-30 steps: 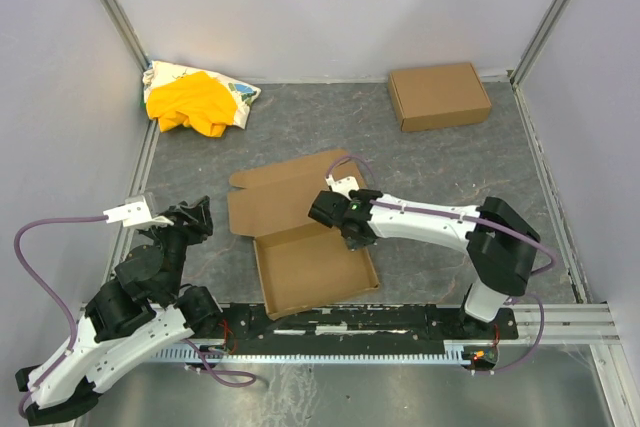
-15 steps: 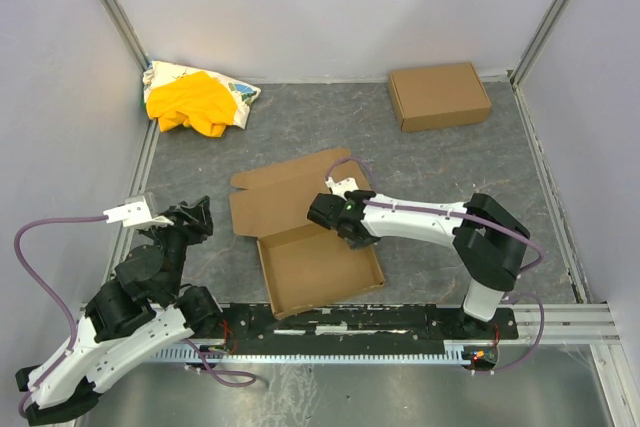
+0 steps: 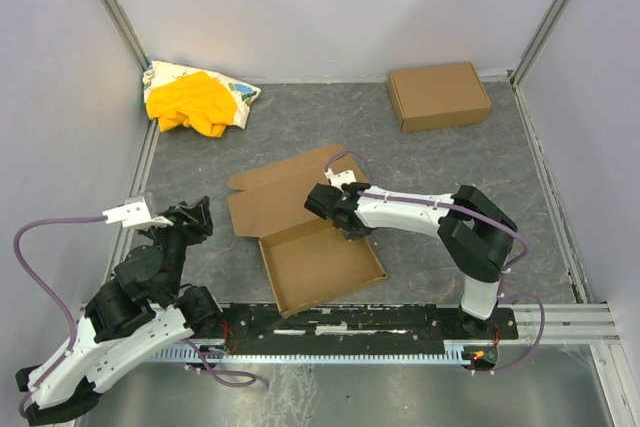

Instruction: Fold the paper box

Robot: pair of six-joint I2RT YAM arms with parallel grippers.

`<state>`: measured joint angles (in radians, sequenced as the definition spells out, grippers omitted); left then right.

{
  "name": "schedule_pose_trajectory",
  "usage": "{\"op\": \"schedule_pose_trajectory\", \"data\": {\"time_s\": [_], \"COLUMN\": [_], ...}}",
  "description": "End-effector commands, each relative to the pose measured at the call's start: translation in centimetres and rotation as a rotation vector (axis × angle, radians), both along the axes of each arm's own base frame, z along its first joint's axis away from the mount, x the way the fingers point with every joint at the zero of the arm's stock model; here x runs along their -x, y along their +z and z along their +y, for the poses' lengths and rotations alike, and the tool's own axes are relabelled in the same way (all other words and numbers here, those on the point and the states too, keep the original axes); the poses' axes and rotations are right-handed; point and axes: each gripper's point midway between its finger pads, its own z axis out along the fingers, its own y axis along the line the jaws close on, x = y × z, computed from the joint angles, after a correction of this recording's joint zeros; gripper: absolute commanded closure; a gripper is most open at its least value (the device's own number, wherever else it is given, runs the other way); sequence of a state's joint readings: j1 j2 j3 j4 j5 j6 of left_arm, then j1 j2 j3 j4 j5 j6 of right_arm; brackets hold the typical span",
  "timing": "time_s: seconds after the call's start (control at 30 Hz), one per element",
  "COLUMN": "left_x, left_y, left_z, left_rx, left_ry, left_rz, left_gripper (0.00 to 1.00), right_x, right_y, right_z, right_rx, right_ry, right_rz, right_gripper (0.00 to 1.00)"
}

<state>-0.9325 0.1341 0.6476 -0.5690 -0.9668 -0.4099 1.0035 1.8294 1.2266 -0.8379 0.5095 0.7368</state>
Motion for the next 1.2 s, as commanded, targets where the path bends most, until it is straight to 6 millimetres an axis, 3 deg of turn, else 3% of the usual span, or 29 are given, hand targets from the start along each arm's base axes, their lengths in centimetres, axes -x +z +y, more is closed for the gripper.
{"op": "schedule_pose_trajectory", "data": {"time_s": [0.0, 0.17, 0.3, 0.47, 0.87, 1.17], "left_x": [0.0, -0.1, -0.1, -0.2, -0.3, -0.5], "left_y": [0.8, 0.7, 0.7, 0.6, 0.5, 0.2], "left_z": [0.3, 0.2, 0.2, 0.1, 0.4, -0.5], "left_rx": [0.013, 0.006, 0.002, 0.001, -0.008, -0.034], "left_ry": [0.008, 0.011, 0.012, 0.013, 0.031, -0.007], "left_rz": [-0.030, -0.027, -0.025, -0.023, -0.021, -0.005], "left_gripper": [0.38, 0.37, 0.37, 0.37, 0.37, 0.35], "right_x": [-1.4, -1.1, -0.9, -0.4, 4.8, 4.0], "right_y": [0.1, -0.6, -0.5, 0.7, 1.5, 0.9], "right_z": [-1.7, -2.8, -2.8, -3.3, -4.8, -4.3], "right_rx": [0.084, 0.123, 0.098, 0.040, -0.161, -0.151], "right_ry": [-0.066, -0.085, -0.095, -0.108, -0.063, -0.094], "right_rz": [-0.072, -0.074, -0.066, -0.070, 0.053, 0.038], "right_gripper": [0.98, 0.97, 0.73, 0.59, 0.58, 0.61]}}
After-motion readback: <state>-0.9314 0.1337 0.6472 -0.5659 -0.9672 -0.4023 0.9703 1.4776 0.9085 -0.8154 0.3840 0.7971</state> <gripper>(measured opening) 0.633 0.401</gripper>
